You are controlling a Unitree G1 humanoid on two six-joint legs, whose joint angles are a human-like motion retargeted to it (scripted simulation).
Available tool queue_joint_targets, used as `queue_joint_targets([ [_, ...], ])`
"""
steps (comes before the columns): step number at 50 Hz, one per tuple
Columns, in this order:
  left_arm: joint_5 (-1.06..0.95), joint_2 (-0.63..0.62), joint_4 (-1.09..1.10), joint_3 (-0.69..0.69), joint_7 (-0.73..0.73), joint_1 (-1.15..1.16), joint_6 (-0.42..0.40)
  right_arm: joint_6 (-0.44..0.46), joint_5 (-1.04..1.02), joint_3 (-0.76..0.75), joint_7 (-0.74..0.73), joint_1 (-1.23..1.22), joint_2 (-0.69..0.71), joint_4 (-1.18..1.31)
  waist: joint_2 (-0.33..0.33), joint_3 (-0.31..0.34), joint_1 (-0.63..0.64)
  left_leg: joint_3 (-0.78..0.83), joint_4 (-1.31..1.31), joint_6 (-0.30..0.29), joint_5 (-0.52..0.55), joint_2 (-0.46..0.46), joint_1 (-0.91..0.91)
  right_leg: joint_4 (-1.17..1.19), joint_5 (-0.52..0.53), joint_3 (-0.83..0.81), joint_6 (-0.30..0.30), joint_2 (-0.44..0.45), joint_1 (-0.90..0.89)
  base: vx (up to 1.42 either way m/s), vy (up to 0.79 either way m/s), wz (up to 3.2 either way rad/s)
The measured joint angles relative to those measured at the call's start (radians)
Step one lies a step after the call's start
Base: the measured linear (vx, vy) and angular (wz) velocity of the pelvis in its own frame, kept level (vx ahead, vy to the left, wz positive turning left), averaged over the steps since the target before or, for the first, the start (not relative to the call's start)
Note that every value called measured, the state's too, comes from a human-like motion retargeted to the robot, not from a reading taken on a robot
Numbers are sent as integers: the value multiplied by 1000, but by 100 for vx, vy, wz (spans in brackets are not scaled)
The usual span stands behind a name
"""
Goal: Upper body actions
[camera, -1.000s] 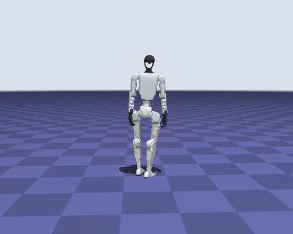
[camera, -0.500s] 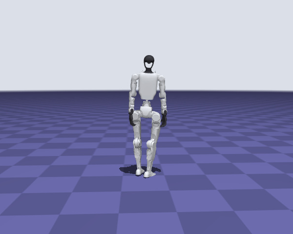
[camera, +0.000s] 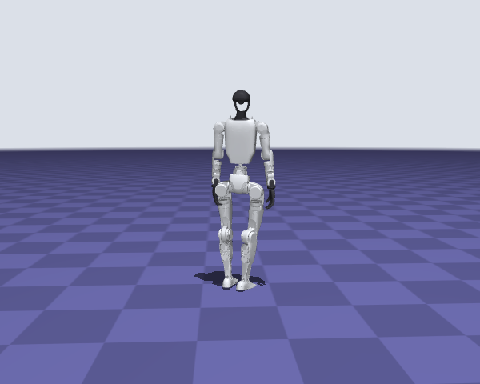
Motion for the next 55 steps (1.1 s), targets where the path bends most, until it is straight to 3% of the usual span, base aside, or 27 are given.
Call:
queue_joint_targets([
  [20, 0, 10, 2, 15, -14, 3, 8, 7, -18, 34, 24, -18, 23, -26, 21, 12, -23, 51, 11, -20, -7, 33, -26, 3, 27, 23, -19, 7, -44, -2, -1, -5],
  [23, -1, 15, -2, 14, -14, -6, 9, 7, -20, 34, 22, -24, 27, -24, 10, 12, -35, 86, 62, -19, -52, 40, -64, -2, 28, -1, -16, -4, -57, -12, -9, 43],
  [26, -6, 13, -18, 1, -15, -4, 6, 3, -27, 40, 20, -23, 27, -22, -9, 22, -41, 237, 81, -28, -104, 82, -56, -12, 31, -28, -18, -16, -50, 1, -10, 47],
  [29, -1, 9, -38, 1, -26, 7, 4, 10, -49, 47, 15, -28, 20, -12, -7, 20, -50, 324, 68, -49, -72, 114, -41, -15, 26, -49, -15, -16, -44, 11, -3, 33],
  [38, 21, 6, -64, 21, -32, -3, 9, -2, 2, 21, -2, -2, -3, 5, 11, 33, -37, 248, 32, -35, -20, 80, -47, -11, -14, -122, 13, -28, 3, 25, -1, 48],
  [55, 30, -7, -51, 23, -46, -30, 39, -25, -8, 31, -8, 60, -6, 5, 2, 60, 208, -59, 16, -35, 83, -47, -130, 1, -121, -371, 101, -79, 112, 32, 18, 108],
])
